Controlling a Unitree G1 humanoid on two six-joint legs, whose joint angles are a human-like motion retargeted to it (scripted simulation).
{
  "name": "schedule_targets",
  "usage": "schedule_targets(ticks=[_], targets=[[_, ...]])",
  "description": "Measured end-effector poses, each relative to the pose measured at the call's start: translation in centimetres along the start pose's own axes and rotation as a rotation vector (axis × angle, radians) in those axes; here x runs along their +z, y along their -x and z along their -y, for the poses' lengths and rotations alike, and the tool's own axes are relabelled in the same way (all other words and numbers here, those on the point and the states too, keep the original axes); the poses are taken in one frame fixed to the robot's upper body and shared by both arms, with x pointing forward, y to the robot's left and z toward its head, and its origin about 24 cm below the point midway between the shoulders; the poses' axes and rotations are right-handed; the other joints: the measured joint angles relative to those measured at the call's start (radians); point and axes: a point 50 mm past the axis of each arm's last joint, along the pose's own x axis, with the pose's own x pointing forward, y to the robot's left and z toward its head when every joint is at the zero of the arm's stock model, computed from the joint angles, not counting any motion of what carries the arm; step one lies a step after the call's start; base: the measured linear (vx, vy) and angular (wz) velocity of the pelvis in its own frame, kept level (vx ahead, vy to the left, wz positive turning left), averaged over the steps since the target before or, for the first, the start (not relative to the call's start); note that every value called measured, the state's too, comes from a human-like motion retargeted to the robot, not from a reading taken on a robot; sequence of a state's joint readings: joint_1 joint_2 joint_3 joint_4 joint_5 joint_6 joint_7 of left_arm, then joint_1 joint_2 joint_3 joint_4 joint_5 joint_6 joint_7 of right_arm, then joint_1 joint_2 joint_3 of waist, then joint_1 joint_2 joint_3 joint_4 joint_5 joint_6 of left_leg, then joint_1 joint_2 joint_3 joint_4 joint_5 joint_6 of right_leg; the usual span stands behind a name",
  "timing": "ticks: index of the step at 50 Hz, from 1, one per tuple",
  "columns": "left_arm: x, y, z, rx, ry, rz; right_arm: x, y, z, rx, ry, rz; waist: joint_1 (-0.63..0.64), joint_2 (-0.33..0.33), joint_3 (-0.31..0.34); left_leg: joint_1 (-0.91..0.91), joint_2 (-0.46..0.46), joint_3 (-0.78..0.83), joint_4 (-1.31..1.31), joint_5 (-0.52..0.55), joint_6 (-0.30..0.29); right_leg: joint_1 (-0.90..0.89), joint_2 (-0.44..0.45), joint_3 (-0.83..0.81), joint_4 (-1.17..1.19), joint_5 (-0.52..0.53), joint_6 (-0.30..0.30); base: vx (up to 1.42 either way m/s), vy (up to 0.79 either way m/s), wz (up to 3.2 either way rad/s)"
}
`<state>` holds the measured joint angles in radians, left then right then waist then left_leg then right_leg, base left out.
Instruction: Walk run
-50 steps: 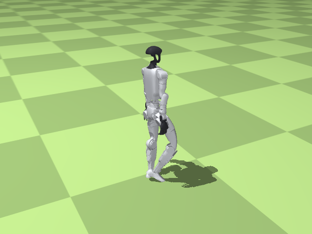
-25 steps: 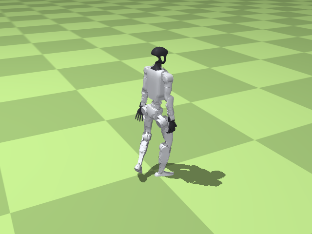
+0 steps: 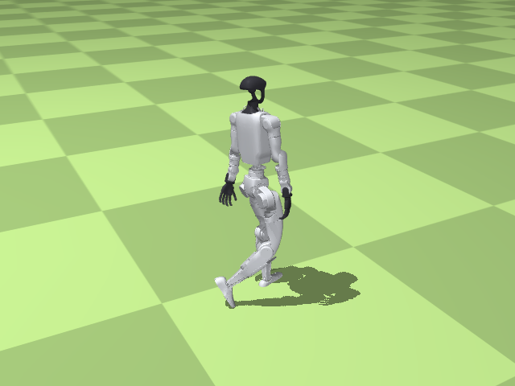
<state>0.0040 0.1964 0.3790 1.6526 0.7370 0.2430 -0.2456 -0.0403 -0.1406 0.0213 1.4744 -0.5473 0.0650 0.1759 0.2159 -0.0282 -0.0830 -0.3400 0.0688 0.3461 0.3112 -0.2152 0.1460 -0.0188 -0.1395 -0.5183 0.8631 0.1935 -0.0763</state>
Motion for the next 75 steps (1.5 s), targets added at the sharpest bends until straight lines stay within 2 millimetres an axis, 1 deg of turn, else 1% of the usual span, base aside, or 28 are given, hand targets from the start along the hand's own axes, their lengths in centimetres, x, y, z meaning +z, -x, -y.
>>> schedule_targets(ticks=[5,10,12,13,15,18,20,22,24,25,26,28,30,33,38,42,45,47,50,52,57,61,65,67,70,72,73,75], targets=[[7.0,3.0,-3.8,0.259,-0.081,0.263,-2.2,-0.3,-2.5,0.017,-0.192,0.012,-0.152,-0.008,0.024,0.211,-0.116,-0.037,-0.193,-0.009,-0.003,-0.322,-0.101,-0.070,0.032,-0.197,-0.005,1.09,-0.11,0.61],[13.4,8.6,-8.2,0.419,-0.235,0.524,-4.5,-0.2,-5.3,0.147,-0.463,-0.063,-0.301,-0.024,0.018,0.369,-0.191,-0.096,-0.281,-0.065,-0.043,-0.586,-0.047,0.004,-0.416,-0.336,-0.014,1.00,-0.20,0.91],[15.4,11.3,-9.6,0.476,-0.283,0.617,-4.4,-0.3,-5.9,0.162,-0.534,-0.072,-0.332,-0.021,0.011,0.413,-0.194,-0.111,-0.287,-0.099,-0.059,-0.661,-0.002,0.036,-0.614,-0.335,-0.030,0.96,-0.31,0.76],[16.3,12.4,-9.9,0.499,-0.303,0.659,-4.4,-0.3,-6.2,0.166,-0.566,-0.073,-0.347,-0.012,0.004,0.430,-0.183,-0.122,-0.284,-0.111,-0.072,-0.700,0.029,0.098,-0.687,-0.345,-0.025,0.84,-0.26,0.72],[17.2,13.4,-9.9,0.518,-0.332,0.713,-4.5,-0.3,-6.7,0.171,-0.617,-0.076,-0.356,-0.009,-0.008,0.479,-0.184,-0.137,-0.271,-0.110,-0.110,-0.719,0.034,0.038,-0.734,-0.356,0.018,1.09,-0.30,0.39],[16.6,12.1,-8.8,0.478,-0.314,0.724,-4.0,-0.3,-6.4,0.157,-0.663,-0.063,-0.352,0.004,-0.048,0.522,-0.187,-0.132,-0.226,0.030,-0.188,-0.722,0.055,0.020,-0.625,-0.300,-0.109,1.40,-0.31,0.01],[14.6,9.7,-8.0,0.413,-0.271,0.674,-3.7,-0.4,-6.1,0.140,-0.660,-0.038,-0.393,0.012,-0.052,0.572,-0.184,-0.060,-0.173,0.247,-0.216,-0.682,0.050,0.122,-0.566,-0.231,-0.086,1.68,-0.43,0.58],[12.3,6.9,-6.1,0.350,-0.250,0.594,-2.9,-0.4,-5.7,0.112,-0.686,-0.001,-0.410,0.002,-0.053,0.575,-0.118,0.116,-0.040,0.481,-0.164,-0.647,-0.034,0.146,-0.451,-0.280,-0.082,1.14,-0.17,0.75],[9.8,4.3,-4.0,0.294,-0.219,0.482,-2.0,-0.5,-4.8,0.071,-0.682,0.039,-0.361,-0.067,-0.046,0.531,-0.138,0.209,0.166,0.570,-0.088,-0.547,-0.066,0.215,-0.441,-0.362,-0.077,1.32,-0.31,-0.29],[8.3,3.2,-3.3,0.264,-0.209,0.416,-1.5,-0.5,-4.3,0.049,-0.675,0.058,-0.335,-0.109,-0.043,0.504,-0.147,0.250,0.264,0.548,-0.045,-0.491,-0.103,0.190,-0.448,-0.391,-0.083,1.39,-0.41,-0.13],[7.2,2.6,-2.9,0.233,-0.224,0.353,-0.6,-0.5,-3.7,0.008,-0.672,0.082,-0.325,-0.133,-0.032,0.459,-0.106,0.294,0.371,0.450,-0.006,-0.436,-0.141,0.143,-0.461,-0.404,-0.069,1.37,-0.41,0.21],[5.0,1.5,-2.1,0.171,-0.268,0.234,1.4,-0.4,-2.5,-0.065,-0.649,0.138,-0.292,-0.170,-0.009,0.346,-0.043,0.340,0.520,0.320,0.021,-0.329,-0.149,0.133,-0.515,-0.422,-0.043,1.25,-0.35,0.35],[2.9,0.7,-1.5,0.118,-0.309,0.128,4.0,0.0,-1.8,-0.096,-0.586,0.223,-0.254,-0.148,0.013,0.193,0.007,0.292,0.590,0.246,-0.027,-0.216,-0.074,0.121,-0.619,-0.404,-0.025,1.07,-0.30,-0.03],[-0.4,-0.3,-0.5,0.057,-0.305,0.015,7.4,0.8,-0.6,-0.082,-0.460,0.369,-0.179,-0.116,0.033,0.013,-0.010,0.240,0.467,0.180,-0.088,-0.064,0.022,0.049,-0.754,-0.392,-0.014,1.01,-0.29,-0.38],[-4.8,-1.0,0.8,-0.029,-0.151,-0.102,11.5,2.6,2.5,-0.091,-0.286,0.510,-0.027,-0.088,0.054,-0.240,-0.031,0.173,0.061,0.107,-0.093,0.108,0.131,0.097,-0.842,-0.414,0.038,1.00,-0.21,-0.76],[-6.5,-1.1,1.5,-0.068,-0.019,-0.184,10.9,2.7,3.9,-0.104,-0.199,0.432,0.055,-0.119,0.018,-0.368,-0.072,-0.026,-0.148,0.096,-0.111,0.167,0.113,0.120,-0.828,-0.381,0.112,1.21,-0.02,-0.66],[-7.2,-1.0,1.6,-0.096,0.025,-0.229,7.8,1.5,2.6,-0.075,-0.178,0.315,0.063,-0.100,-0.023,-0.313,-0.032,0.147,-0.057,0.178,-0.069,0.235,0.130,0.119,-0.774,-0.249,0.158,1.59,0.05,-0.20],[-6.6,-1.0,1.5,-0.092,0.014,-0.216,4.3,0.4,0.7,-0.032,-0.207,0.209,0.083,-0.082,-0.047,-0.315,-0.034,-0.080,0.025,0.196,-0.075,0.252,0.136,0.120,-0.685,-0.042,0.112,1.63,0.03,-0.26],[-3.6,-0.8,1.1,-0.053,-0.006,-0.098,0.2,-0.4,-2.7,0.035,-0.283,0.061,0.051,-0.037,-0.059,-0.234,-0.002,-0.137,0.144,0.034,-0.025,0.197,0.092,-0.005,-0.403,0.254,0.013,1.43,-0.06,-0.07],[-1.7,-0.4,-0.1,0.006,-0.010,-0.025,-1.9,-0.4,-4.0,0.094,-0.345,-0.011,0.043,0.015,-0.057,-0.121,0.062,-0.096,0.125,-0.021,-0.023,0.148,0.050,-0.100,-0.207,0.158,-0.068,1.14,-0.01,-0.46],[4.9,1.9,-3.2,0.234,-0.002,0.217,-4.0,-0.4,-6.0,0.147,-0.529,-0.059,-0.096,-0.006,-0.016,0.152,-0.042,-0.036,-0.109,-0.015,-0.041,-0.223,-0.054,-0.068,0.049,-0.148,0.005,1.00,-0.14,0.17],[9.9,5.4,-6.2,0.280,-0.133,0.393,-5.3,-0.3,-6.4,0.129,-0.651,-0.065,-0.230,-0.004,-0.014,0.290,-0.102,-0.034,-0.214,-0.025,-0.058,-0.448,-0.033,-0.079,-0.206,-0.275,-0.008,1.07,-0.18,0.71],[13.8,10.5,-10.1,0.344,-0.276,0.521,-5.1,-0.2,-6.8,0.167,-0.701,-0.094,-0.362,-0.010,-0.016,0.407,-0.147,-0.098,-0.258,-0.059,-0.086,-0.618,0.006,-0.048,-0.608,-0.358,-0.037,0.98,-0.32,0.95],[15.3,12.5,-11.0,0.415,-0.325,0.587,-4.6,-0.2,-7.0,0.185,-0.755,-0.090,-0.395,-0.003,-0.028,0.452,-0.139,-0.116,-0.258,-0.050,-0.114,-0.691,0.041,0.099,-0.723,-0.342,-0.012,1.03,-0.34,0.83],[16.0,12.8,-10.6,0.480,-0.336,0.652,-4.1,-0.3,-6.9,0.177,-0.829,-0.062,-0.374,0.000,-0.065,0.502,-0.145,-0.134,-0.222,0.041,-0.177,-0.716,0.003,0.037,-0.616,-0.343,-0.065,1.31,-0.40,0.16],[14.8,10.9,-9.5,0.459,-0.290,0.643,-3.9,-0.4,-6.8,0.160,-0.824,-0.056,-0.384,-0.005,-0.088,0.540,-0.152,-0.088,-0.173,0.209,-0.201,-0.684,-0.014,-0.032,-0.560,-0.239,-0.122,1.32,-0.34,0.22],[13.8,9.6,-8.9,0.437,-0.260,0.624,-3.8,-0.4,-6.8,0.156,-0.806,-0.052,-0.396,-0.014,-0.091,0.562,-0.153,-0.013,-0.140,0.348,-0.184,-0.690,-0.022,0.083,-0.492,-0.235,-0.124,1.42,-0.41,0.48],[11.8,7.0,-6.9,0.383,-0.220,0.566,-2.9,-0.4,-6.5,0.148,-0.786,-0.032,-0.420,-0.032,-0.087,0.560,-0.084,0.163,0.021,0.558,-0.105,-0.628,-0.088,0.134,-0.410,-0.316,-0.106,1.49,-0.45,0.56]])
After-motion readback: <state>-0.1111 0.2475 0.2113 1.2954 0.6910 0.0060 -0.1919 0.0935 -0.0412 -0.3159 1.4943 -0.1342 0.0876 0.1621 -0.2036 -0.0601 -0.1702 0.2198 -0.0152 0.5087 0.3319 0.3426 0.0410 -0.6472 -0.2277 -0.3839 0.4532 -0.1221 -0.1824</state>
